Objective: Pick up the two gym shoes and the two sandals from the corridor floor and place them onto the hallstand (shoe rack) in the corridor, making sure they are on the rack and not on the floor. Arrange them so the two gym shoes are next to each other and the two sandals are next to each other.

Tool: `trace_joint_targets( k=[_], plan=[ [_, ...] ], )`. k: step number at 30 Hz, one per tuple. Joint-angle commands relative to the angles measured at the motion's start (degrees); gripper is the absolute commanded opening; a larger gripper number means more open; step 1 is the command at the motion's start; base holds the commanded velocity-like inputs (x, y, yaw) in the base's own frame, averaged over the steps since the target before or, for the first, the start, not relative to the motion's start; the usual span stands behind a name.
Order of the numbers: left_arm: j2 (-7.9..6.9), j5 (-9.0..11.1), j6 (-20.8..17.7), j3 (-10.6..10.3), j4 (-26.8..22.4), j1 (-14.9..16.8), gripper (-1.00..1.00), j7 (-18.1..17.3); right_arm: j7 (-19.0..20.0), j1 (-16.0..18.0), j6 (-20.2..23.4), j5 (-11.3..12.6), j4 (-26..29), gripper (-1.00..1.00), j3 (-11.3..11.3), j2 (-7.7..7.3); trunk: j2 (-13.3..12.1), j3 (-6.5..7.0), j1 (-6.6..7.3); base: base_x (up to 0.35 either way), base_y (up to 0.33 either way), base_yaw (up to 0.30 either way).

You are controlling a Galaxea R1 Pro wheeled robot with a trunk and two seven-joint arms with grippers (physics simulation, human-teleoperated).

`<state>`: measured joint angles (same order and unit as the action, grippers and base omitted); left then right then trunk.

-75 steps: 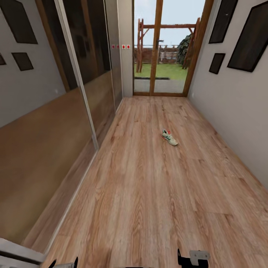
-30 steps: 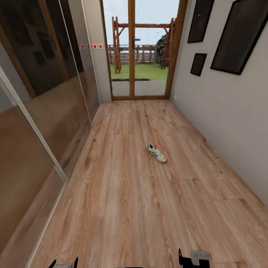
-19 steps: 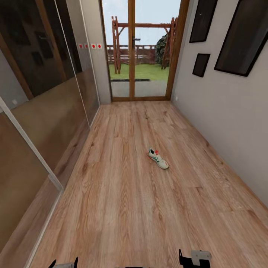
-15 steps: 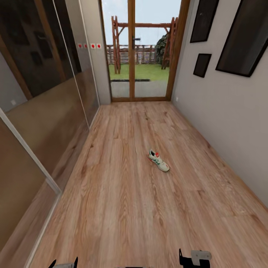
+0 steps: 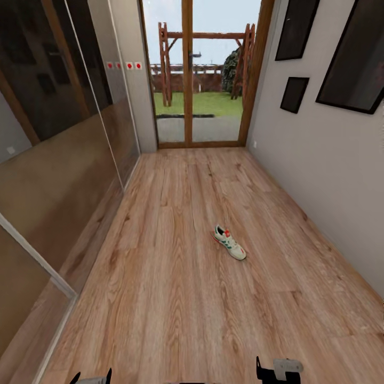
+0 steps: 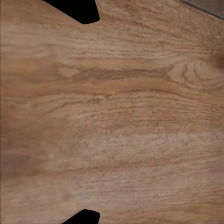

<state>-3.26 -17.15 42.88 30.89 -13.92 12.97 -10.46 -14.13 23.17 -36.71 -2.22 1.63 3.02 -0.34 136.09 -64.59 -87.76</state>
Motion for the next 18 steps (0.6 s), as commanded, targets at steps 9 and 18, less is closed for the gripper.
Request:
trace_joint_targets(
  k=[9,18],
  plan=[
    [0.00,-0.4,0.2,0.5,1.2,0.0,1.00,-0.3,-0.5,0.0,0.0,-0.2,-0.1,1.00,0.3,-0.01,0.0,-0.04,-0.01,0.109,0.067,-0.231],
    [0.00,-0.4,0.5,0.5,1.7,0.0,1.00,-0.3,-0.5,0.0,0.0,-0.2,-0.1,1.00,0.3,-0.01,0.0,-0.04,-0.01,0.010,0.009,-0.266]
  ],
)
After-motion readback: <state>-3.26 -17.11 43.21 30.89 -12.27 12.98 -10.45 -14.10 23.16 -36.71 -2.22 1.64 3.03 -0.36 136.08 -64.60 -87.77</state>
